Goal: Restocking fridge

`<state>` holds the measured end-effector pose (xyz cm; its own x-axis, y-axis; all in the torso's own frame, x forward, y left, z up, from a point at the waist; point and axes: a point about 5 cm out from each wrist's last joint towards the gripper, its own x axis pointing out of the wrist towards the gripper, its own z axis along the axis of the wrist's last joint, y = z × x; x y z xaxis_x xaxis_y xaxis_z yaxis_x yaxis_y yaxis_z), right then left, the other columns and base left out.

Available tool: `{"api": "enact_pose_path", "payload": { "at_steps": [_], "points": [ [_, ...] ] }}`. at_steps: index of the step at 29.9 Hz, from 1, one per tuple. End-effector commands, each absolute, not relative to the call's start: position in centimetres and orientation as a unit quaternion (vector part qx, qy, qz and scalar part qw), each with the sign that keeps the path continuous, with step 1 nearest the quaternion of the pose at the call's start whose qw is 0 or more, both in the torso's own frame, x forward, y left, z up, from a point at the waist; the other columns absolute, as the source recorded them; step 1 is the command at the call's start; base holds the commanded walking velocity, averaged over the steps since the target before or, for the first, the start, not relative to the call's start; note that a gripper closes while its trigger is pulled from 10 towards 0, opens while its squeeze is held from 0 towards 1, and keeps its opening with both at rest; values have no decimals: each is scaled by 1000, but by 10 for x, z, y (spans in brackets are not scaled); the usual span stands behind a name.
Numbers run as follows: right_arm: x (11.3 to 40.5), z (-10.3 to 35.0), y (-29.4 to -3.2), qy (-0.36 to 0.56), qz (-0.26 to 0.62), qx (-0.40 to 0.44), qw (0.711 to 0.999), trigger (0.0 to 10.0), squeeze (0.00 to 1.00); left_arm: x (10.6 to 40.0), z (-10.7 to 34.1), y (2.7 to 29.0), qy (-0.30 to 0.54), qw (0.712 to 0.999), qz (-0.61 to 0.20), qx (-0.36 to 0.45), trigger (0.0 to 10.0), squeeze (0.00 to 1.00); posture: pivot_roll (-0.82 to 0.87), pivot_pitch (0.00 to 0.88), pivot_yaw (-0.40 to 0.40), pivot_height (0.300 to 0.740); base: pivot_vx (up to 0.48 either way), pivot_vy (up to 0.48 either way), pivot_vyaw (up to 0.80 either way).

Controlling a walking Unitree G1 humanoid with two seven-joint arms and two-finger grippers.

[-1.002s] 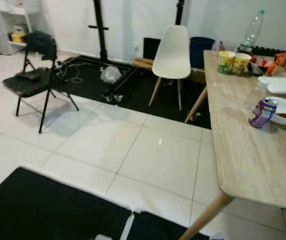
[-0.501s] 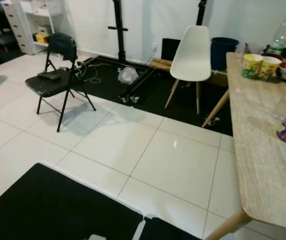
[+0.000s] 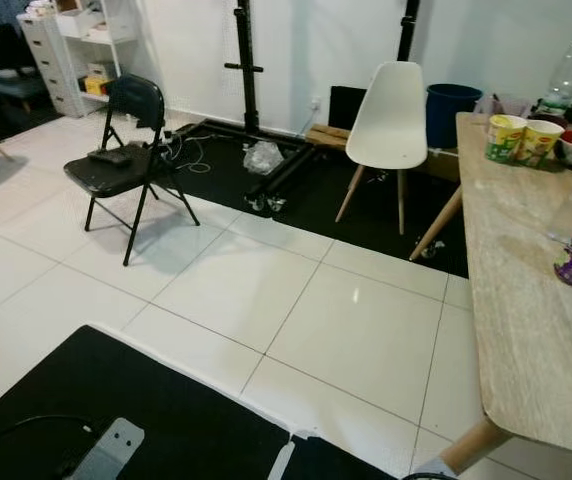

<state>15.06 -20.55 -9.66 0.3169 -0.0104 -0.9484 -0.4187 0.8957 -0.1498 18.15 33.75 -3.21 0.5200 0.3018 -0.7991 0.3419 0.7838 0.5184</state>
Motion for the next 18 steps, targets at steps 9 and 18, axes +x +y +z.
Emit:
{"api": "enact_pose_path", "payload": {
  "at_steps": [9, 18],
  "points": [
    [141, -92, -241, 578, 105, -198, 784, 10000, 0, 242, 27, 360, 409, 803, 0, 433, 10000, 0, -81, 0, -10, 740, 0, 0, 0],
    [152, -94, -214, 569, 119, -189, 791, 10000, 0, 230, 9, 350, 430, 802, -22, 415, 10000, 0, -83, 0, -12, 740, 0, 0, 0]
  ]
}}
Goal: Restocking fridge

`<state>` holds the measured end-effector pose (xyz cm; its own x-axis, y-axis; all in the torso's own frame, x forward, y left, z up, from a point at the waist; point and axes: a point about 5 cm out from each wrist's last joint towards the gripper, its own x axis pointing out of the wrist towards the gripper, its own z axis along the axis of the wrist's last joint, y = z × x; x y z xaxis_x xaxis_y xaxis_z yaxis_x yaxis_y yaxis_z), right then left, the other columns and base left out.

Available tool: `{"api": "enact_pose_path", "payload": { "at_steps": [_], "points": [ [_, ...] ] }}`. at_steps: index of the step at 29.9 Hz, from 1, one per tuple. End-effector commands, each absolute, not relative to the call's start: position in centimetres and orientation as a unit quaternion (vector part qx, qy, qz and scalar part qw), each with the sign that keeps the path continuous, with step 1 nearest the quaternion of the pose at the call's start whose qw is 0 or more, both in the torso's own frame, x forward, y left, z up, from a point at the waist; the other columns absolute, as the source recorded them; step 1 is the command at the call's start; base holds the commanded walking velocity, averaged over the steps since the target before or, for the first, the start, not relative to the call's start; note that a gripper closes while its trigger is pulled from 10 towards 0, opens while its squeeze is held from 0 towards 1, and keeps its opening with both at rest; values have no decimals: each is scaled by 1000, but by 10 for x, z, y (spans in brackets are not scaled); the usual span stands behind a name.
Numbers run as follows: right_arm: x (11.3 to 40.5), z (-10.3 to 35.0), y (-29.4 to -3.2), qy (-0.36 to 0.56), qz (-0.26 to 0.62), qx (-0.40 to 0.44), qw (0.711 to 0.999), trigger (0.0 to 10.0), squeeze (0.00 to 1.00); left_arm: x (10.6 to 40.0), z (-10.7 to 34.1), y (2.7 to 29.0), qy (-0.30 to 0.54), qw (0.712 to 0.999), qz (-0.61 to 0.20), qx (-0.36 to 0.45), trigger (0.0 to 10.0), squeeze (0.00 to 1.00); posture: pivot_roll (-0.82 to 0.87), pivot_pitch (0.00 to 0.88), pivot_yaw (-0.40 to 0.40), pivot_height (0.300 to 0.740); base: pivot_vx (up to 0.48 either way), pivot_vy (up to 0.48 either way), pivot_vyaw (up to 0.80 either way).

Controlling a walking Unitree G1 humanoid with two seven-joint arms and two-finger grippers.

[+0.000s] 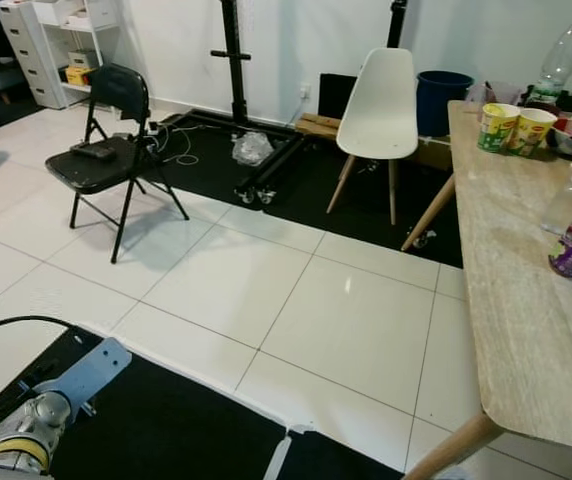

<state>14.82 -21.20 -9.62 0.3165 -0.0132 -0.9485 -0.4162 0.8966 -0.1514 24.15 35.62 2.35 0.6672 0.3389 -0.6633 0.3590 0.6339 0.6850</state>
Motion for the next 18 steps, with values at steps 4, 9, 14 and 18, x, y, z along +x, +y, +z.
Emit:
{"api": "enact_pose_path", "payload": {
  "at_steps": [4, 9, 14, 18],
  "points": [
    [157, -92, -216, 566, 119, -192, 793, 10000, 0, 218, 0, 350, 446, 799, -25, 403, 10000, 0, -83, 0, -12, 740, 0, 0, 0],
    [157, -90, -226, 567, 115, -196, 791, 10000, 0, 210, -5, 351, 457, 797, -26, 395, 10000, 0, -83, 0, -17, 740, 0, 0, 0],
    [150, -91, -234, 572, 112, -199, 788, 10000, 0, 204, -9, 352, 465, 793, -27, 392, 10000, 0, -79, 0, -20, 740, 0, 0, 0],
    [147, -94, -226, 573, 117, -197, 787, 10000, 0, 201, -9, 354, 469, 790, -27, 394, 10000, 0, -79, 0, -20, 740, 0, 0, 0]
  ]
}}
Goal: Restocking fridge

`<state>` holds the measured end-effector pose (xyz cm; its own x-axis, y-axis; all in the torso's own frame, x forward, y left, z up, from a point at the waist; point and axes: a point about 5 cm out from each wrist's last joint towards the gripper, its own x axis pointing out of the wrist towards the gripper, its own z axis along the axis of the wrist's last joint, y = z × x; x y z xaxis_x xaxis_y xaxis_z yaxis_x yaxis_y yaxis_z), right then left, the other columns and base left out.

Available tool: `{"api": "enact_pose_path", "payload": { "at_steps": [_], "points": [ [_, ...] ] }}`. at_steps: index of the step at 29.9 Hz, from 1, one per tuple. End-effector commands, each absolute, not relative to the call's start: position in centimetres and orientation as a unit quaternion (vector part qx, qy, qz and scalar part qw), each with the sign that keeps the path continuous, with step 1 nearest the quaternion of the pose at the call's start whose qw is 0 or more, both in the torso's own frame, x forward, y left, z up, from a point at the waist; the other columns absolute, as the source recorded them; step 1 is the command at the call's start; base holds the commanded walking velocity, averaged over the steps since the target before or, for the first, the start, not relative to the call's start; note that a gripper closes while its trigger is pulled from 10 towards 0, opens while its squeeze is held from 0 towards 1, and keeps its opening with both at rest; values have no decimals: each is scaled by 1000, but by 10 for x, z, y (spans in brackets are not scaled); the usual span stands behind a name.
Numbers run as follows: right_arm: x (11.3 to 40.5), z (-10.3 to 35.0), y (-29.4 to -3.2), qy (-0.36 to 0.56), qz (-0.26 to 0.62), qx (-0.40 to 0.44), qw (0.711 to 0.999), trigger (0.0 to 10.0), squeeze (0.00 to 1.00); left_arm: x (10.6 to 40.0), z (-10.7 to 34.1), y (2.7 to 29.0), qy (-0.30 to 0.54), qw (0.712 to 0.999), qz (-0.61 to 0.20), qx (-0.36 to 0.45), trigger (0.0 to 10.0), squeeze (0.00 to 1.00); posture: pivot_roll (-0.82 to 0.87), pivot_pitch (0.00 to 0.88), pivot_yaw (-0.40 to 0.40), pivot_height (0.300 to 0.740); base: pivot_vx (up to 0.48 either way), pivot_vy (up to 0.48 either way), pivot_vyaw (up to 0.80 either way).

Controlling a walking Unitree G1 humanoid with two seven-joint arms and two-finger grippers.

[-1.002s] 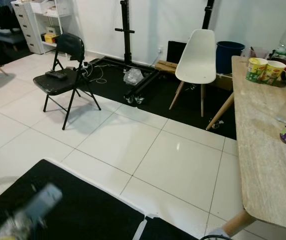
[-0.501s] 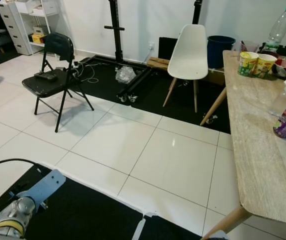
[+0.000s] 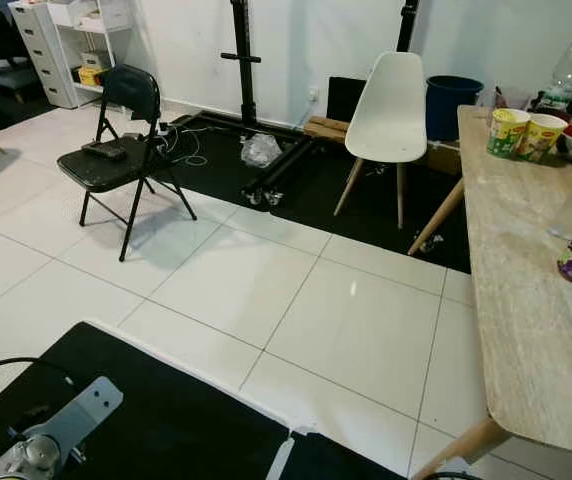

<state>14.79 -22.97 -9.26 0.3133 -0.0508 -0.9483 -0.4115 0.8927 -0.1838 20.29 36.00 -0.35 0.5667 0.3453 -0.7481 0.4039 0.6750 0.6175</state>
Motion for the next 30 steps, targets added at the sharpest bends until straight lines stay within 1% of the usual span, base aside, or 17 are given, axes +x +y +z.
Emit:
{"api": "enact_pose_path", "payload": {
  "at_steps": [1, 4, 9, 11, 13, 14, 16, 18, 19, 20, 24, 25, 27, 30],
  "points": [
    [149, -94, -223, 572, 119, -197, 787, 10000, 0, 202, -9, 354, 469, 789, -29, 396, 10000, 0, -79, 0, -20, 740, 0, 0, 0],
    [154, -93, -218, 569, 120, -197, 790, 10000, 0, 204, -8, 353, 467, 784, -38, 406, 10000, 0, -79, 0, -14, 740, 0, 0, 0],
    [155, -92, -218, 567, 119, -196, 791, 10000, 0, 206, -7, 352, 464, 786, -38, 407, 10000, 0, -81, 0, -11, 740, 0, 0, 0],
    [154, -92, -222, 568, 118, -197, 790, 10000, 0, 207, -7, 351, 463, 789, -36, 401, 10000, 0, -81, 0, -11, 740, 0, 0, 0],
    [152, -92, -228, 571, 115, -199, 788, 10000, 0, 208, -9, 347, 461, 805, -27, 372, 10000, 0, -81, 0, -11, 740, 0, 0, 0],
    [150, -92, -231, 572, 114, -200, 787, 10000, 0, 207, -13, 343, 462, 816, -24, 346, 10000, 0, -81, 0, -11, 740, 0, 0, 0],
    [147, -92, -234, 575, 112, -201, 786, 10000, 0, 203, -22, 333, 467, 827, -25, 311, 10000, 0, -81, 0, -11, 740, 0, 0, 0],
    [146, -92, -234, 575, 111, -200, 785, 10000, 0, 192, -38, 316, 484, 821, -49, 299, 10000, 0, -81, 0, -11, 740, 0, 0, 0],
    [146, -92, -234, 575, 111, -200, 785, 10000, 0, 192, -38, 316, 484, 821, -49, 299, 10000, 0, -81, 0, -11, 740, 0, 0, 0],
    [148, -93, -228, 574, 114, -198, 787, 10000, 0, 176, -57, 294, 504, 813, -78, 279, 10000, 0, -85, 0, -5, 740, 0, 0, 0],
    [154, -94, -211, 568, 123, -194, 791, 10000, 0, 153, -80, 262, 529, 809, -104, 234, 10000, 0, -86, 0, -8, 740, 0, 0, 0],
    [154, -94, -211, 568, 123, -194, 791, 10000, 0, 153, -80, 262, 529, 809, -104, 234, 10000, 0, -86, 0, -8, 740, 0, 0, 0],
    [155, -95, -207, 566, 126, -194, 791, 10000, 0, 142, -89, 248, 539, 807, -113, 213, 10000, 0, -85, 0, -11, 740, 0, 0, 0],
    [156, -95, -206, 566, 127, -194, 791, 10000, 0, 139, -91, 243, 543, 806, -115, 205, 10000, 0, -85, 0, -11, 740, 0, 0, 0]
  ]
}}
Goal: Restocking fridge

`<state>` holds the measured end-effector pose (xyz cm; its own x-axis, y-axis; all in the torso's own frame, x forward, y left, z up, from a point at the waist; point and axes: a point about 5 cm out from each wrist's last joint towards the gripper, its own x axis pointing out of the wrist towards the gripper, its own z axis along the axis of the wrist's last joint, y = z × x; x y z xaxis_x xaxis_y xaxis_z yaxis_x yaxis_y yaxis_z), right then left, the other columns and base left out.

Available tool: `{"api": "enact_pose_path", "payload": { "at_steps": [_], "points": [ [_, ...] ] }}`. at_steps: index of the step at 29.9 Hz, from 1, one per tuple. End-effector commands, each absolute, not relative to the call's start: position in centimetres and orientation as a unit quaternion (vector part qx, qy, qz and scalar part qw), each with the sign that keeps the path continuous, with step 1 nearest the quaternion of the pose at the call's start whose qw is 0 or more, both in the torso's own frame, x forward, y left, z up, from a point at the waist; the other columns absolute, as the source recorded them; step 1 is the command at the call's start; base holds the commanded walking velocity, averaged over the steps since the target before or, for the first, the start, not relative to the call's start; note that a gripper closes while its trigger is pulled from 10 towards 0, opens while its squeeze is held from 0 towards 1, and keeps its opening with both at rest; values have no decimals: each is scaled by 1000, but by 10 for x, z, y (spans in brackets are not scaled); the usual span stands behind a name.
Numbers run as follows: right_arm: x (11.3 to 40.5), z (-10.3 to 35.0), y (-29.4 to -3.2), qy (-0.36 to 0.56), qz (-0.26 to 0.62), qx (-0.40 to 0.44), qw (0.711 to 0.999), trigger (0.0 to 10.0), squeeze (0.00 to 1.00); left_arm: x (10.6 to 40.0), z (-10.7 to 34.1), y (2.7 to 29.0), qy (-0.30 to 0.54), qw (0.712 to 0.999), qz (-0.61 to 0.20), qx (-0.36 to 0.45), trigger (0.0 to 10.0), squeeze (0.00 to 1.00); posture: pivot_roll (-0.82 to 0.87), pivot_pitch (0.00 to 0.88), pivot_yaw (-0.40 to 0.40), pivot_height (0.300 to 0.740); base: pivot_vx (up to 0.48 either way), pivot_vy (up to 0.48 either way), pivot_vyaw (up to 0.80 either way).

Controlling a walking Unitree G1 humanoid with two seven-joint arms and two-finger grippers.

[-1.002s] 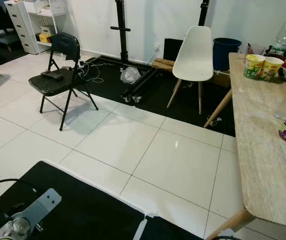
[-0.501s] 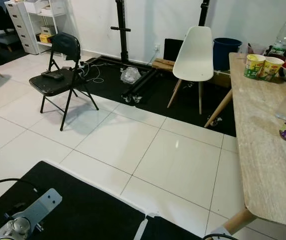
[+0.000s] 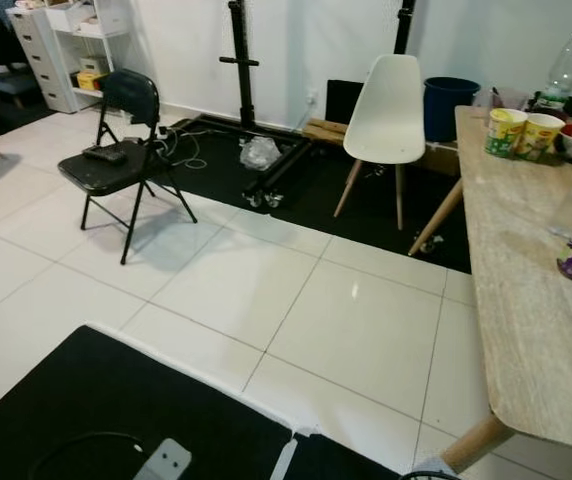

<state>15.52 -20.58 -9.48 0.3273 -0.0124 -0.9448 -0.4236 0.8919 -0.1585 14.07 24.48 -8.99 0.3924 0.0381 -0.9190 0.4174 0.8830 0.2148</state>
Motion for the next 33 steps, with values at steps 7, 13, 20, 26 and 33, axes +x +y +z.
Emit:
{"api": "enact_pose_path", "payload": {
  "at_steps": [7, 13, 20, 26, 33],
  "points": [
    [154, -95, -209, 568, 128, -196, 789, 10000, 0, 122, -105, 208, 552, 815, -110, 140, 10000, 0, -83, 0, 4, 740, 0, 0, 0],
    [154, -94, -211, 569, 128, -195, 788, 10000, 0, 110, -111, 190, 561, 803, -144, 138, 10000, 0, -83, 0, 8, 740, 0, 0, 0],
    [155, -93, -214, 569, 126, -206, 786, 10000, 0, 105, -113, 181, 565, 801, -148, 126, 10000, 0, -83, 0, 0, 740, 0, 0, 0],
    [154, -94, -211, 568, 126, -203, 788, 10000, 0, 107, -112, 185, 568, 800, -141, 130, 10000, 0, -86, 0, 1, 740, 0, 0, 0],
    [153, -95, -210, 570, 131, -202, 786, 10000, 0, 107, -112, 184, 567, 801, -141, 131, 10000, 0, -88, 0, 3, 740, 0, 0, 0]
  ]
}}
